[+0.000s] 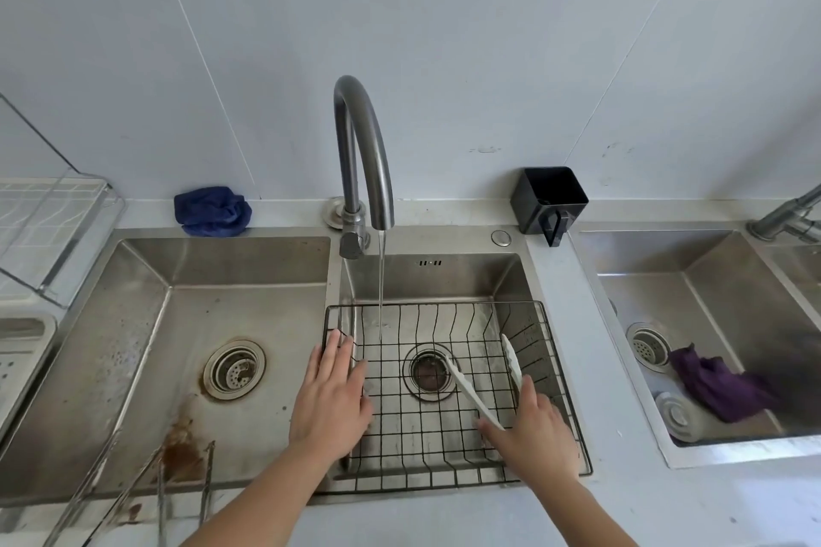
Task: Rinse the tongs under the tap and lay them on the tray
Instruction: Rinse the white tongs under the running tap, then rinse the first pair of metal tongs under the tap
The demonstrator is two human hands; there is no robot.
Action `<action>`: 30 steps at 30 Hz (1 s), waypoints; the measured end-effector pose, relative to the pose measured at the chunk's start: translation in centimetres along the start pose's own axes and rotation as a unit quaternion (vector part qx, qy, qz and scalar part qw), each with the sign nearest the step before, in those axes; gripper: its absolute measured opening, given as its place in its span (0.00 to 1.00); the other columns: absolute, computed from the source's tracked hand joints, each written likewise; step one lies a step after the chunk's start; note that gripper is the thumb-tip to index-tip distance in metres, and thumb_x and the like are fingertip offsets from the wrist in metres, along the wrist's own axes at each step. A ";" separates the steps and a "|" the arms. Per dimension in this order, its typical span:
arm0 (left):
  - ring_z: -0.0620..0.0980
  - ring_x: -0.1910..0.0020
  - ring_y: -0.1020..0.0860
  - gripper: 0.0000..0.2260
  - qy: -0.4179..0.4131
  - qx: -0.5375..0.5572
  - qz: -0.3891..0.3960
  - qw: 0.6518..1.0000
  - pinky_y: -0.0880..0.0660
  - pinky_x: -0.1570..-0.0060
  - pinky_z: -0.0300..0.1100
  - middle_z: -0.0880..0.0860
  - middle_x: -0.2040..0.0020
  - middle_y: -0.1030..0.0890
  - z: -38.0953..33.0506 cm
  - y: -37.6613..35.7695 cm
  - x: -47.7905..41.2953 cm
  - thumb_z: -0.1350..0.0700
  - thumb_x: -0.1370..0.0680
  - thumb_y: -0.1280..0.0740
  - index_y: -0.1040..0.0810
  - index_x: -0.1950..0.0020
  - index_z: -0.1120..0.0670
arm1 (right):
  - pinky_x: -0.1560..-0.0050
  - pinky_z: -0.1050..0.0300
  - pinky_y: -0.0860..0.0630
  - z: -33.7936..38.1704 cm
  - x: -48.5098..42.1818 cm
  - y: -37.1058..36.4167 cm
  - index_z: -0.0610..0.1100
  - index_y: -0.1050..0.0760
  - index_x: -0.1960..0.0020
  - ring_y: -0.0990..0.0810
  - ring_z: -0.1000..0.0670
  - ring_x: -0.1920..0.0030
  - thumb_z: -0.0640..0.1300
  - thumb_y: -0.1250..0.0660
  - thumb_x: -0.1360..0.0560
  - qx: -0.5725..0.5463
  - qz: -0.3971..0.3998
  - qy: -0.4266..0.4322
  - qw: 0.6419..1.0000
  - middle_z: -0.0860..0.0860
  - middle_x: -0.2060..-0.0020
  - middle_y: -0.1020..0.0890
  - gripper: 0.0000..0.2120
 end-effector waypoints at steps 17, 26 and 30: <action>0.62 0.18 0.46 0.32 0.024 0.032 -0.012 0.999 0.45 0.21 0.60 0.62 0.19 0.40 0.1 0.2 2.9 0.48 0.23 0.34 0.34 0.21 0.55 | 0.40 0.44 0.22 10.0 3.3 -2.6 0.45 0.18 0.39 0.21 0.41 0.38 0.55 0.27 0.26 0.007 -0.069 0.236 0.969 0.51 0.42 0.17 0.20; 0.61 0.21 0.37 0.27 0.124 0.081 -0.059 0.987 0.40 0.22 0.57 0.61 0.23 0.32 2.1 3.1 7.0 0.47 0.20 0.35 0.32 0.23 0.56 | 0.30 0.48 0.32 10.7 2.7 -4.5 0.49 0.25 0.30 0.29 0.45 0.31 0.60 0.38 0.20 0.038 -0.024 0.258 0.965 0.52 0.34 0.23 0.23; 0.62 0.43 0.22 0.20 0.187 0.056 -0.132 0.972 0.23 0.42 0.57 0.60 0.42 0.21 4.7 5.5 9.7 0.55 0.28 0.25 0.21 0.38 0.59 | 0.38 0.46 0.25 13.2 2.7 -3.8 0.45 0.21 0.34 0.24 0.42 0.37 0.56 0.32 0.21 0.001 -0.051 0.299 0.953 0.49 0.41 0.18 0.21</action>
Point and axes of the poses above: each hand's wrist, its own x-axis away from the middle knuckle, its own y-axis out of the back of the hand, z = x × y, the point moved 6 cm from there along -x, towards the middle knuckle
